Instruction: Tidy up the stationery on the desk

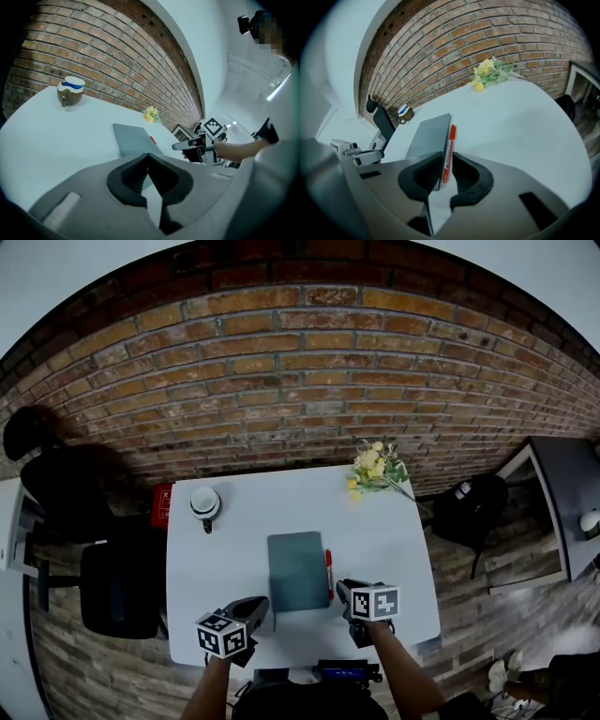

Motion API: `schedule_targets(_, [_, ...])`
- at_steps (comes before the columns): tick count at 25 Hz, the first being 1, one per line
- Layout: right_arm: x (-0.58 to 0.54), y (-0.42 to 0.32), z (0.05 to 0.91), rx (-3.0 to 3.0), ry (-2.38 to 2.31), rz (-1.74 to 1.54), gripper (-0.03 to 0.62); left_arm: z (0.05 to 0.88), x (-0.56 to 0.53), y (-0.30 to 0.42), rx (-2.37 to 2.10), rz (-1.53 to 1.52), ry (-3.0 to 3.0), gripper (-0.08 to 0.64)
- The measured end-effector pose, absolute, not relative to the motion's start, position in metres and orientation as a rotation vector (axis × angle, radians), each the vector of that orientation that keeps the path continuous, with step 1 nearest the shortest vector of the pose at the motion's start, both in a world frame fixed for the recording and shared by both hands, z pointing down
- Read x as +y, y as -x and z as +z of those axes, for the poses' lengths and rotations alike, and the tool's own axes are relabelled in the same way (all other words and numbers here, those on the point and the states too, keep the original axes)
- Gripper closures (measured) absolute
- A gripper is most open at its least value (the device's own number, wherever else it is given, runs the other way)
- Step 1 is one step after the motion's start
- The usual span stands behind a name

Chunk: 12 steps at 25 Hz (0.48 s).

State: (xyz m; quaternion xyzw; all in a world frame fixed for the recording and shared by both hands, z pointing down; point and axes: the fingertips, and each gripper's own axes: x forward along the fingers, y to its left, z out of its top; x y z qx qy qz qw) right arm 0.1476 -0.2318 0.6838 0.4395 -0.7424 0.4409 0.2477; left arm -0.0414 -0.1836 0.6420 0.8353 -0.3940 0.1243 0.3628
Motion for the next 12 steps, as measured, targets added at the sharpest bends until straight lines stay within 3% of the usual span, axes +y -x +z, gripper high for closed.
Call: schedule_targets(12, [-0.201,-0.189,0.634,-2.260,-1.139,0.918,0.581,0.632,-0.142,-0.007,-1.234,0.339,-2.172,0.548])
